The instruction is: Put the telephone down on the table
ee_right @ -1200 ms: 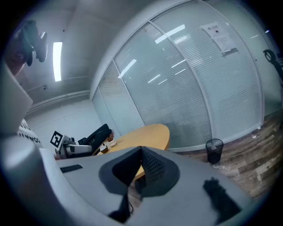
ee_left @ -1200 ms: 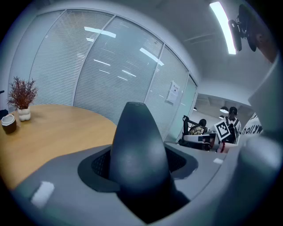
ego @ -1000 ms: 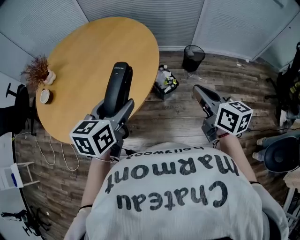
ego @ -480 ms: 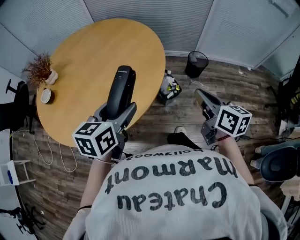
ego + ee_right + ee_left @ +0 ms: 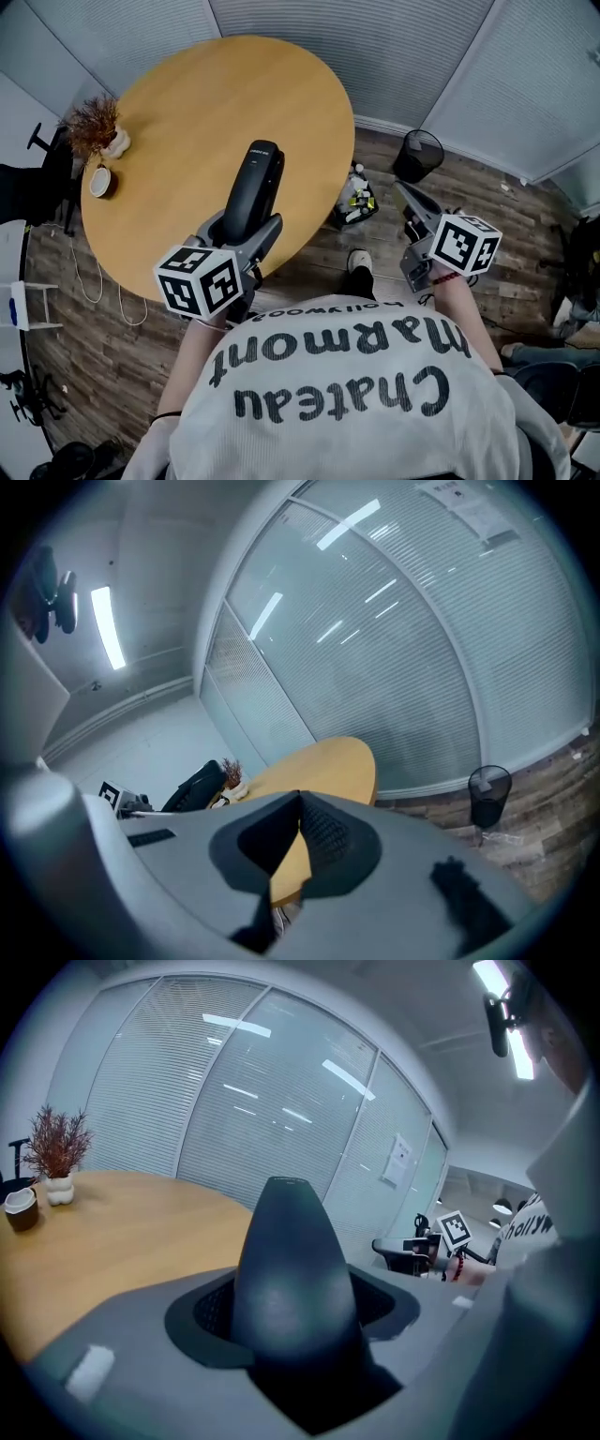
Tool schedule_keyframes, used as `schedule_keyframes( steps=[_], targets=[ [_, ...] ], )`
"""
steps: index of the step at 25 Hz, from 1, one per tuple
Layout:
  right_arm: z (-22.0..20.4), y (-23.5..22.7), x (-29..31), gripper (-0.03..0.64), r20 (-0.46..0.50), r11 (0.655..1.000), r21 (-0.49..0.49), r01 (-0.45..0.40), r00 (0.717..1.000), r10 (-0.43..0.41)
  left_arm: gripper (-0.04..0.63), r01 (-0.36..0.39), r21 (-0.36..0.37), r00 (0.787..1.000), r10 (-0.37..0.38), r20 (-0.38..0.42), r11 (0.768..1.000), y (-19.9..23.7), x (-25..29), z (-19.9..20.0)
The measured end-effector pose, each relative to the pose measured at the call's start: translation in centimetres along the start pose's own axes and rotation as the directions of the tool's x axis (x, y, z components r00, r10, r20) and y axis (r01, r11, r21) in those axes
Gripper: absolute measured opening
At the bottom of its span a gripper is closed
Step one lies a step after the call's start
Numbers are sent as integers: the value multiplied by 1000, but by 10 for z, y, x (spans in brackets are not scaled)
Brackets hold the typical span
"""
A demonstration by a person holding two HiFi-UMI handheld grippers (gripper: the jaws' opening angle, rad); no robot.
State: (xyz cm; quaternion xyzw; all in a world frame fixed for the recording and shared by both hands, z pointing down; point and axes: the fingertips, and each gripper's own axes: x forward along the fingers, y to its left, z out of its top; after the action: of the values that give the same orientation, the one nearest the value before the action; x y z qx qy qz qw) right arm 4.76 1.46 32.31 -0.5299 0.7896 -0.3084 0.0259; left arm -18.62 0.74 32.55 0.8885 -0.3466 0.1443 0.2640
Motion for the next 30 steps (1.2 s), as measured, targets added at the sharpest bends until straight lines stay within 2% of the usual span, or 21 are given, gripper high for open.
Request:
schedule_keyframes(
  steps=[10,20,25,30],
  targets=[
    [64,-66,63,15,-95,991,-16,-131,987,129,310,-129,-92,991,132,26,987,5,75,43],
    [98,-106,106,14,-199,961,-41,-272,945,259,310,-205,-137,975,214,52,969,5,142,83],
    [100,-121,115,14,-222,957,-55,-286,938,267,310,-251,-155,962,265,72,955,16,156,82],
    [105,-142,116,14,-234,957,-44,-286,934,269,309,-302,-176,948,315,50,937,28,176,77]
  ],
)
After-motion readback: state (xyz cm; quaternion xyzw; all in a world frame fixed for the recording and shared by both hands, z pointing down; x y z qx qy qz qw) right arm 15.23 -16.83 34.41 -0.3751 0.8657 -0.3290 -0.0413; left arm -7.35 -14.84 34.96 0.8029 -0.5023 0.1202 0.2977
